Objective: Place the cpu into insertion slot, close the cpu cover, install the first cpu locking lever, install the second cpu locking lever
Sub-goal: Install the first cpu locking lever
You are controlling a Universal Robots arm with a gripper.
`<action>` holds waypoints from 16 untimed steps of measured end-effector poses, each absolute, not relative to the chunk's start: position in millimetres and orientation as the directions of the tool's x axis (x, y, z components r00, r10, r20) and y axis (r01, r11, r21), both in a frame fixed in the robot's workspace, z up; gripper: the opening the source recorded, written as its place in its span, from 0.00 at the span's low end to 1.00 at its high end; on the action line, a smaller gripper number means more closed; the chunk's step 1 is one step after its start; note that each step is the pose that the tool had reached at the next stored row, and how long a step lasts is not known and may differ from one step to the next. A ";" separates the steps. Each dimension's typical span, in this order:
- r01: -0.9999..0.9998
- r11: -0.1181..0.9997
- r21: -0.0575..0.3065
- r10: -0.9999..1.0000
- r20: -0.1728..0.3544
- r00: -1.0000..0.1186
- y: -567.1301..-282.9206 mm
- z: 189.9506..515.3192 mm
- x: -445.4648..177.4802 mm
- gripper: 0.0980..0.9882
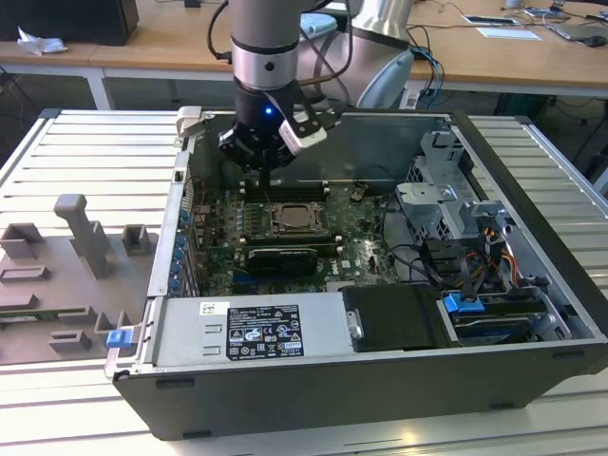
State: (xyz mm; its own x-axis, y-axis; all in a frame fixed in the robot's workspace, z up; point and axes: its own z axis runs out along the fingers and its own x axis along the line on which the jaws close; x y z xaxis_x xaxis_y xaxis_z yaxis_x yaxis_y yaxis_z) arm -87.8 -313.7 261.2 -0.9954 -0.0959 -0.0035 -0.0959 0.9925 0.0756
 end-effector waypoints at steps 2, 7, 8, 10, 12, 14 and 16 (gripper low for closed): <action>-0.096 0.992 0.076 -0.096 -0.003 -0.995 -313.8 260.8 -93.9 0.01; -0.096 0.992 0.078 -0.096 -0.004 -0.995 -312.7 259.7 -103.4 0.01; -0.096 0.992 0.078 -0.096 -0.004 -0.995 -312.2 259.6 -103.7 0.01; -0.096 0.992 0.078 -0.096 -0.004 -0.995 -310.1 259.1 -103.7 0.01; -0.096 0.992 0.078 -0.096 -0.004 -0.995 -307.3 258.8 -103.8 0.01; -0.096 0.992 0.078 -0.096 -0.004 -0.995 -305.7 258.8 -103.8 0.01; -0.096 0.992 0.079 -0.096 -0.004 -0.995 -305.7 258.7 -103.7 0.01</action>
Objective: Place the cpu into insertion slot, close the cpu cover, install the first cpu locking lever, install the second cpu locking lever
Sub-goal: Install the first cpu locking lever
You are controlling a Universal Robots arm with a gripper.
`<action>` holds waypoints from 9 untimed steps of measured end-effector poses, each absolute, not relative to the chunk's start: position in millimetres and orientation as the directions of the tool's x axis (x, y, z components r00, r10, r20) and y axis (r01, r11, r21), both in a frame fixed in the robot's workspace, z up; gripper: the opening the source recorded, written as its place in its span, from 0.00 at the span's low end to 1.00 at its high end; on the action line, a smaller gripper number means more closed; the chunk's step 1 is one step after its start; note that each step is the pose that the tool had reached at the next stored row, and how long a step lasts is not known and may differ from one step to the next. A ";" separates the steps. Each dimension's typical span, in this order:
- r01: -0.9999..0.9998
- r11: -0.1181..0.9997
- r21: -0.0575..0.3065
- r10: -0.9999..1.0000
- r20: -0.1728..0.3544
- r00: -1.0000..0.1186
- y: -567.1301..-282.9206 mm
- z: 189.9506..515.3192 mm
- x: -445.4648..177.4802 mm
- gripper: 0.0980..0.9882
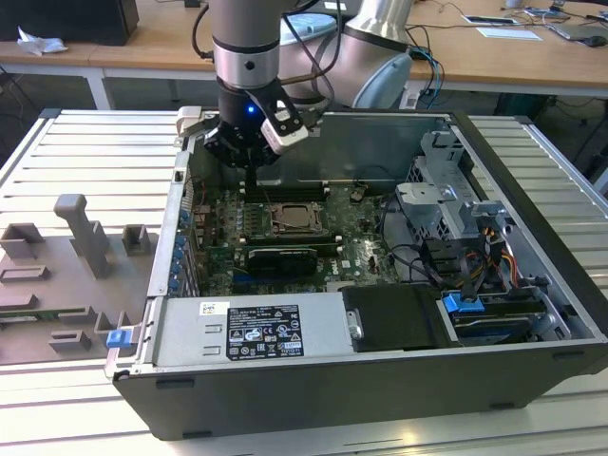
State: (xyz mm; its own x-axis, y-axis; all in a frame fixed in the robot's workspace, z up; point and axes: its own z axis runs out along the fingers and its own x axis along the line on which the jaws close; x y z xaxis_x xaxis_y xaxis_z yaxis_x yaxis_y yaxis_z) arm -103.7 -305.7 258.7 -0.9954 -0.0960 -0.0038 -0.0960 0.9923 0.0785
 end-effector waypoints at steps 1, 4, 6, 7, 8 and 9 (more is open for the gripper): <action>-0.096 0.992 0.078 -0.096 -0.004 -0.995 -305.7 258.8 -103.3 0.01; -0.096 0.992 0.079 -0.096 -0.004 -0.995 -305.6 258.6 -99.4 0.01; -0.096 0.992 0.079 -0.096 -0.002 -0.995 -305.6 258.6 -94.1 0.01; -0.096 0.992 0.079 -0.096 -0.001 -0.995 -305.7 258.5 -90.6 0.01; -0.095 0.992 0.079 -0.096 0.000 -0.995 -305.6 258.5 -86.9 0.01; -0.095 0.992 0.079 -0.096 0.001 -0.995 -305.6 258.4 -82.4 0.01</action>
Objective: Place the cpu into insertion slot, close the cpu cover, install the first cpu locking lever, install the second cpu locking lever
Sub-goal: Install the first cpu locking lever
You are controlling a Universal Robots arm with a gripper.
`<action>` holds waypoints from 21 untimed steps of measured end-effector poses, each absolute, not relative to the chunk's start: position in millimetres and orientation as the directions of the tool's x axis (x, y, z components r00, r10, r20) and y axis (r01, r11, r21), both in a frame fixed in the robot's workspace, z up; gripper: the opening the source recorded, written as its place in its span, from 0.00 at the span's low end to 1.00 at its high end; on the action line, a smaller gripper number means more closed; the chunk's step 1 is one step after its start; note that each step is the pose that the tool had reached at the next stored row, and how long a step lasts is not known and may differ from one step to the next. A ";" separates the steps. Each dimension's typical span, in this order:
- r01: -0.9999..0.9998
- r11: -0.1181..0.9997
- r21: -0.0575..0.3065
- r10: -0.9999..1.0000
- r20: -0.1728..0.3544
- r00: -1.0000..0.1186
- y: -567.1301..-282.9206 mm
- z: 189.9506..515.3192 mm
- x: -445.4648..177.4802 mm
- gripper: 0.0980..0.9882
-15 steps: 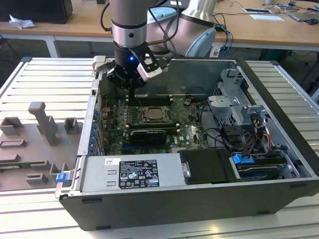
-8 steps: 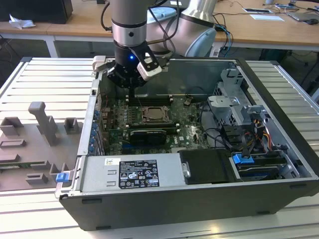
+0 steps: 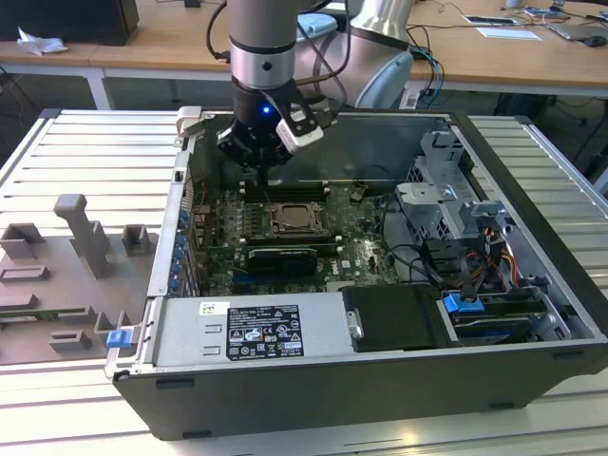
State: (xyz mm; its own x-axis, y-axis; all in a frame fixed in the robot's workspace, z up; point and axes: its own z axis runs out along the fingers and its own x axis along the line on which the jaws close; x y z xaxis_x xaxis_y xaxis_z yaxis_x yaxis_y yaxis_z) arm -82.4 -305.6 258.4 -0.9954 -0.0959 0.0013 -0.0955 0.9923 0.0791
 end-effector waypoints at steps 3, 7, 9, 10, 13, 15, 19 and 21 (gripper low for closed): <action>-0.096 0.992 0.079 -0.096 0.003 -0.995 -306.3 258.5 -79.3 0.01; -0.095 0.992 0.082 -0.096 0.002 -0.995 -310.3 258.3 -98.9 0.01; -0.095 0.992 0.082 -0.096 0.002 -0.995 -307.3 258.0 -104.8 0.01; -0.095 0.992 0.082 -0.096 0.002 -0.995 -302.0 257.9 -104.5 0.01; -0.095 0.992 0.082 -0.096 0.004 -0.995 -296.0 256.4 -82.7 0.01; -0.095 0.992 0.082 -0.096 0.007 -0.995 -295.3 253.7 -61.2 0.01; -0.095 0.987 0.131 -0.096 0.003 -0.995 -294.7 247.9 -39.7 0.01; -0.094 0.987 0.130 -0.095 0.003 -0.995 -294.8 243.8 -38.3 0.01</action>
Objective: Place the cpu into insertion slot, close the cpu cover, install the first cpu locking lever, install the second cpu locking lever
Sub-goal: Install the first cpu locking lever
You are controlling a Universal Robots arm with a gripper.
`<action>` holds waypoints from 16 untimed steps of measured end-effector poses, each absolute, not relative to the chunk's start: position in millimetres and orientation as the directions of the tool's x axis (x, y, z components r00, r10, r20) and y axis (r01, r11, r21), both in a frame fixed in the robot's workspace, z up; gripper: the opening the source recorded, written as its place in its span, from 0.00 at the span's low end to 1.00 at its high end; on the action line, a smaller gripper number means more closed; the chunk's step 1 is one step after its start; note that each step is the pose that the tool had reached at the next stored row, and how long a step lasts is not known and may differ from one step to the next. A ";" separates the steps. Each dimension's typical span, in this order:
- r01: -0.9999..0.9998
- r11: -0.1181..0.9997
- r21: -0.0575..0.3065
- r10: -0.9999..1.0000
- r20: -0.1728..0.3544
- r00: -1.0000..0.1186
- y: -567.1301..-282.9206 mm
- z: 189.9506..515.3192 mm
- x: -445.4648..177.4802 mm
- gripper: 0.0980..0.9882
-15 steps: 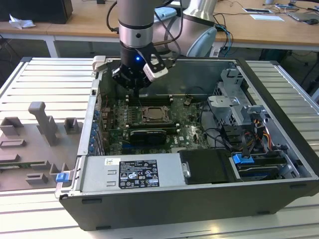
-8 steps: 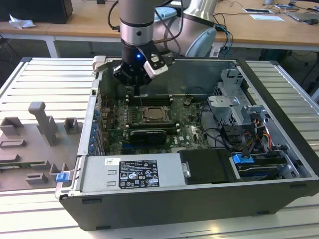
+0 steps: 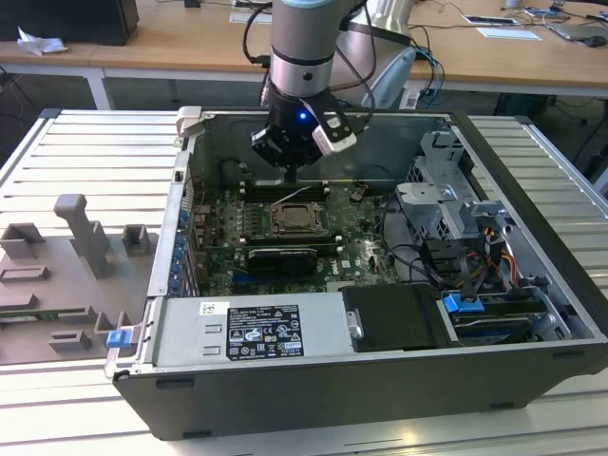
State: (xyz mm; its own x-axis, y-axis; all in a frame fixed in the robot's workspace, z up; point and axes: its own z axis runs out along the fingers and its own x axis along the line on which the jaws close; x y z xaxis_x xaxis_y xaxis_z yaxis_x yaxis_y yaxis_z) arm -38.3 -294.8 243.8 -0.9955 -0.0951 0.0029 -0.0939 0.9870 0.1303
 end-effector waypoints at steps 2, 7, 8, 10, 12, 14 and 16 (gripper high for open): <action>-0.089 0.987 0.130 -0.090 0.003 -0.996 -294.8 240.6 -36.2 0.01; -0.085 0.988 0.133 -0.086 0.003 -0.996 -294.8 231.4 -34.4 0.01; -0.084 0.987 0.133 -0.086 0.003 -0.996 -294.8 230.5 -34.4 0.01; -0.084 0.987 0.133 -0.086 0.003 -0.996 -294.8 229.9 -34.4 0.01; -0.084 0.987 0.134 -0.086 0.003 -0.996 -294.8 229.1 -34.4 0.01; -0.084 0.987 0.133 -0.086 0.003 -0.996 -294.8 227.8 -34.4 0.01; -0.085 0.987 0.133 -0.086 0.003 -0.996 -294.7 227.2 -34.1 0.01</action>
